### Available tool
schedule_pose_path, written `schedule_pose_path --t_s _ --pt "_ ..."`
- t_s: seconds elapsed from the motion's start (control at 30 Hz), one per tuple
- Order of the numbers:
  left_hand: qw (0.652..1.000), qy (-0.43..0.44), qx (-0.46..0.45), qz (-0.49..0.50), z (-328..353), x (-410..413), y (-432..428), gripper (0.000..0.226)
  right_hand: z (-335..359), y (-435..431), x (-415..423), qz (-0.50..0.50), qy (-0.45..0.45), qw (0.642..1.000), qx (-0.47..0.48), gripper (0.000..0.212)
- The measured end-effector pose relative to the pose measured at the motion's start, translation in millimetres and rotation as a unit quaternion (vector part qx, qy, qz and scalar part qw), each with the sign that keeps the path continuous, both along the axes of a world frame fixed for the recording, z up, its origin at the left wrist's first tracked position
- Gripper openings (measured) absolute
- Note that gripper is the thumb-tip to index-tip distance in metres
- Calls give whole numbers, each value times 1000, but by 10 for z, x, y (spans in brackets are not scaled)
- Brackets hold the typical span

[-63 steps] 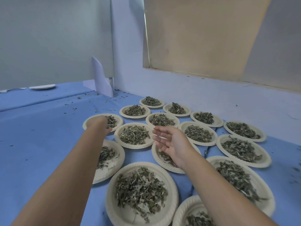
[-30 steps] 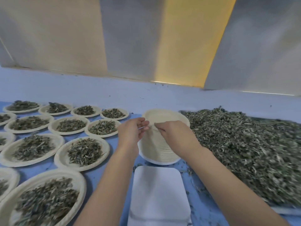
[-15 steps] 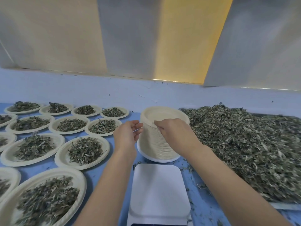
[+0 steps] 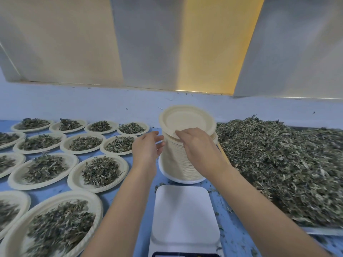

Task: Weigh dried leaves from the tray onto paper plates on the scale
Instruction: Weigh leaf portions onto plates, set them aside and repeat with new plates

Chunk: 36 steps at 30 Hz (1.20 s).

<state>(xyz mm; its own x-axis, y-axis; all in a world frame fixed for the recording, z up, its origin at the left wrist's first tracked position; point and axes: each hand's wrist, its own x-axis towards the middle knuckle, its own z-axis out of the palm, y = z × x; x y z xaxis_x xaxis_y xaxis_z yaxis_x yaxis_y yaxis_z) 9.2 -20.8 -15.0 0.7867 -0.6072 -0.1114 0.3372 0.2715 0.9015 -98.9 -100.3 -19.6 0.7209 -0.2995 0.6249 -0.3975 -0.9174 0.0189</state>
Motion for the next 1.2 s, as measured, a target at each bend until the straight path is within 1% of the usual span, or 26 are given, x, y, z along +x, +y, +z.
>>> schedule_pose_path --t_s 0.07,0.13,0.23,0.27,0.33,0.37,0.4,0.47,0.53,0.6,0.63,0.67,0.7,0.77,0.87,0.93,1.07,1.2 --pt "1000 -24 -11 -15 40 40 28 15 -13 69 -18 40 -45 997 -38 40" --pt "997 -77 -7 -21 44 82 68 15 -38 153 -14 53 -78 993 -75 43" --pt "993 -121 -10 4 8 112 133 17 -55 253 -22 70 -101 987 -102 43" --pt "992 -126 -9 14 -6 120 156 14 -55 275 -42 75 -101 986 -107 40" --pt "991 -133 -1 20 -17 134 210 5 -42 349 -92 56 -110 988 -92 24" --pt "992 -129 -3 13 -22 140 244 2 -37 388 -119 27 -127 990 -56 21" --pt "993 -119 -12 1 -28 149 281 2 -26 414 -147 -10 -152 988 -5 27" --pt "994 -100 -24 -29 -45 155 368 4 35 422 -211 -61 -233 965 105 36" --pt "994 -86 -22 -64 -61 142 464 11 84 363 -296 -94 -312 918 226 40" --pt "991 -87 -8 -101 -77 119 564 7 118 293 -399 -94 -352 852 376 44" --pt "989 -90 3 -115 -84 118 613 5 108 267 -448 -84 -359 821 435 43" --pt "987 -96 13 -129 -86 123 667 7 82 251 -497 -79 -357 801 474 40" --pt "983 -104 25 -146 -81 132 718 11 49 251 -543 -80 -348 791 497 37" --pt "972 -133 60 -183 -61 161 808 16 -13 245 -623 -82 -334 780 523 30" --pt "952 -177 130 -212 -35 206 906 17 -110 227 -713 -71 -319 760 562 13" --pt "940 -186 167 -233 -40 233 940 20 -162 222 -748 -69 -286 756 585 5" --pt "911 -199 232 -275 -81 281 958 29 -312 198 -767 -77 -228 750 616 8" --pt "881 -207 299 -302 -168 308 895 36 -468 174 -760 -110 -146 758 626 11"
